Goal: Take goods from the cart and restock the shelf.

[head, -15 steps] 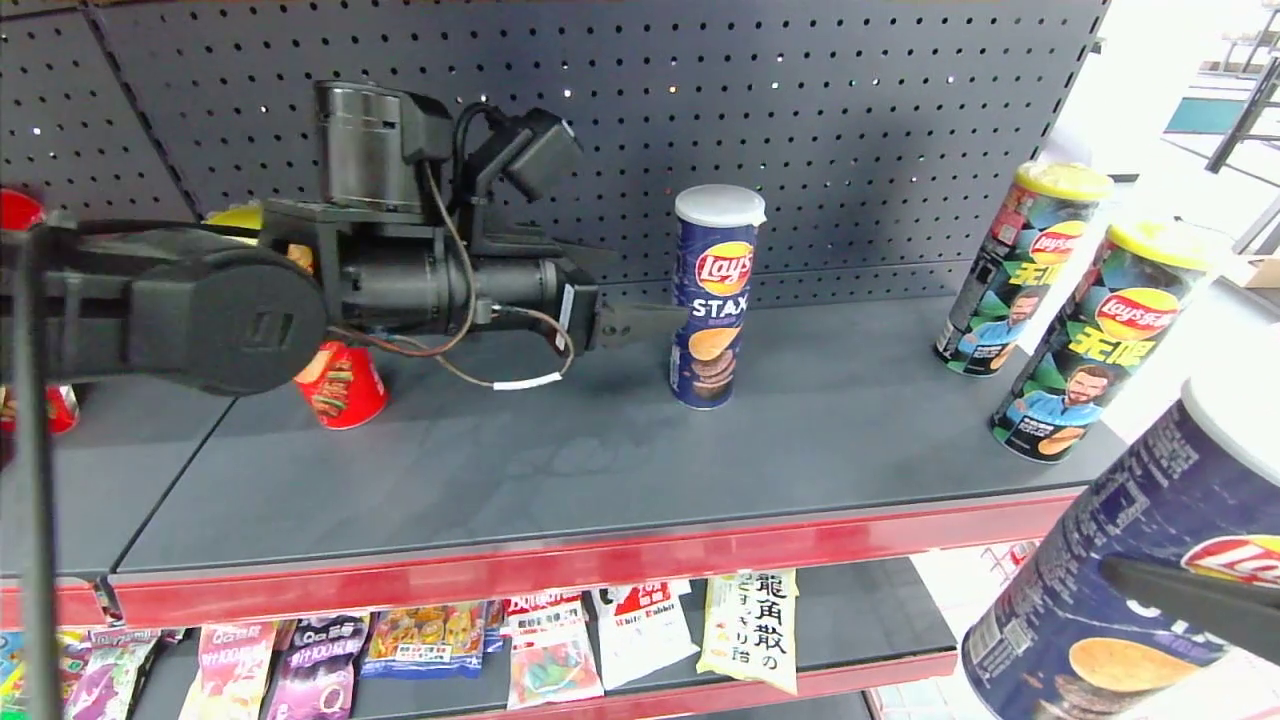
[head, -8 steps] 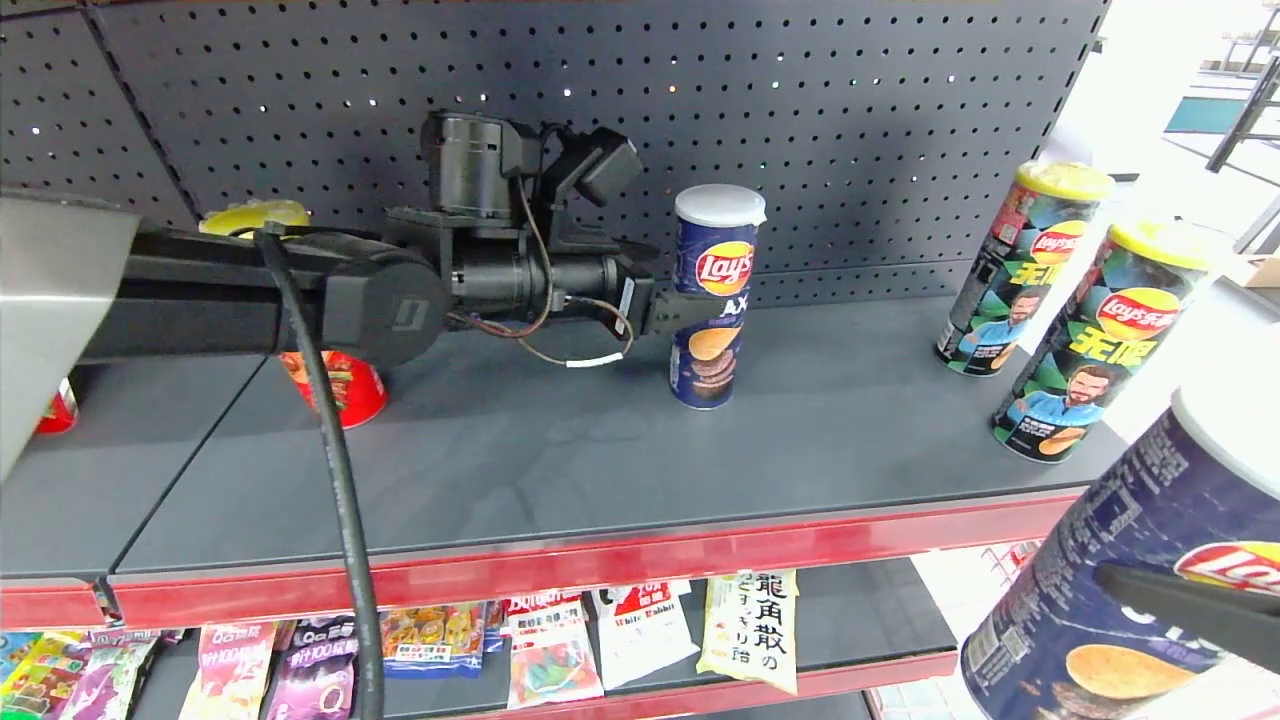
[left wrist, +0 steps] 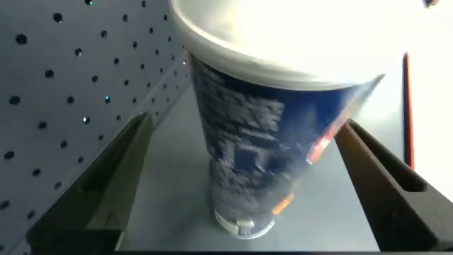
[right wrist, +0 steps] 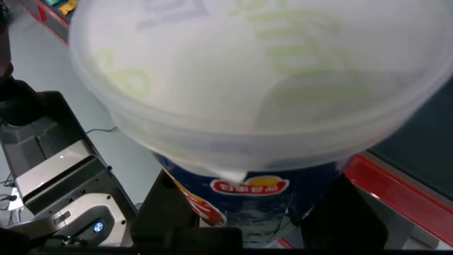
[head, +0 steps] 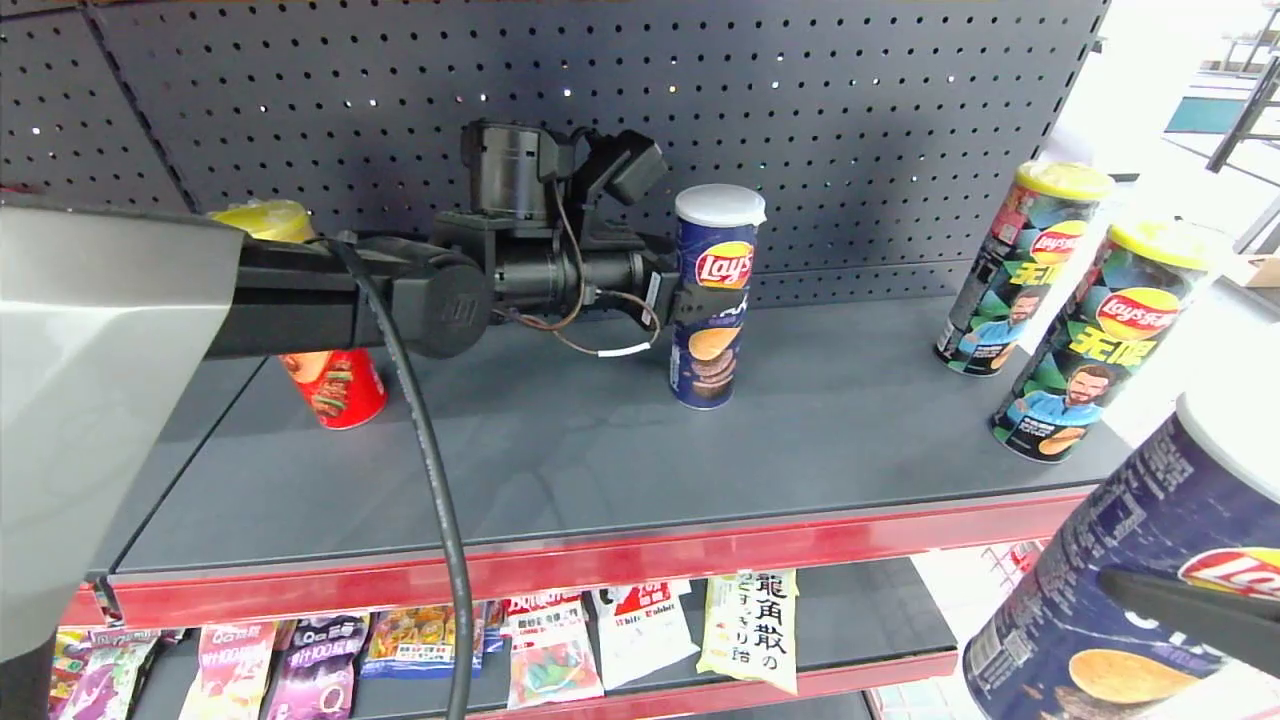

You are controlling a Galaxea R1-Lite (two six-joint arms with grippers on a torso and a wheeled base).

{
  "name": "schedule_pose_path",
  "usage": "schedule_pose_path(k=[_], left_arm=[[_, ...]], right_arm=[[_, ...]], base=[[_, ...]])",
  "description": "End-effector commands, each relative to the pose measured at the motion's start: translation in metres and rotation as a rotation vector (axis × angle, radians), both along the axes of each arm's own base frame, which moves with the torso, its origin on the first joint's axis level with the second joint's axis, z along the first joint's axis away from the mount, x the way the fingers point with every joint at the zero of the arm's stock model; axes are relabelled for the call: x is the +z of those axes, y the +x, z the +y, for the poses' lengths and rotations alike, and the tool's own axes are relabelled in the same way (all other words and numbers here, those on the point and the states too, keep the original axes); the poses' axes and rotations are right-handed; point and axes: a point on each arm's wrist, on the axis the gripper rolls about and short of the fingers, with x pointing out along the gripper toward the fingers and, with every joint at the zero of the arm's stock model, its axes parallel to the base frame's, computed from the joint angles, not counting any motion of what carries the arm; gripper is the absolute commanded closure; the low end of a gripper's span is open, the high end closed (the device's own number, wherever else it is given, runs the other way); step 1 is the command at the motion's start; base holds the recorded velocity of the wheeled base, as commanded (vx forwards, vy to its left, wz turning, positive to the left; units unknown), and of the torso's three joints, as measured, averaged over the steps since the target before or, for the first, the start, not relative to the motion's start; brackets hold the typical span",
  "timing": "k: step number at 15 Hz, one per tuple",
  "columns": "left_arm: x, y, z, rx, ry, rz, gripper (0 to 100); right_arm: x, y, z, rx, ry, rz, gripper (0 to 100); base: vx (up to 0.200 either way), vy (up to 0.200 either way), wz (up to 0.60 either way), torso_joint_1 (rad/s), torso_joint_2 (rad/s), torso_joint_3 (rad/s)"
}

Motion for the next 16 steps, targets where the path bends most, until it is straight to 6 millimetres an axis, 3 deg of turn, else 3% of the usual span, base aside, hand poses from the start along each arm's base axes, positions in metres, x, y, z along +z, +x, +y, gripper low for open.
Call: schedule_pose_path(k=[1, 5, 6, 13, 16], left_arm=[[-0.005, 0.003, -0.006, -0.008, 0.002, 0.005, 0], [-0.01, 0.009, -0.011, -0.003, -0.001, -0.001, 0], [-0.009, 0.01, -0.011, -0.003, -0.002, 0.001, 100], [-0.002, 0.001, -0.015, -0.024, -0.021, 0.008, 100], [0.01, -0.024, -0.005, -0.048, -0.013, 0.027, 100]], right_arm=[[0.0, -0.001, 0.0, 0.001, 0.0, -0.003, 100], [0.0, -0.001, 0.0, 0.001, 0.001, -0.001, 100], [0.0, -0.001, 0.0, 0.001, 0.001, -0.001, 100], [0.0, -0.001, 0.0, 0.001, 0.001, -0.001, 100], [0.002, 0.001, 0.001, 0.002, 0.002, -0.003, 100]], base=[[0.0, 0.0, 0.0, 0.0, 0.0, 0.0], [0.0, 0.0, 0.0, 0.0, 0.0, 0.0], [0.0, 0.0, 0.0, 0.0, 0.0, 0.0], [0.0, 0.0, 0.0, 0.0, 0.0, 0.0], [0.0, 0.0, 0.0, 0.0, 0.0, 0.0]])
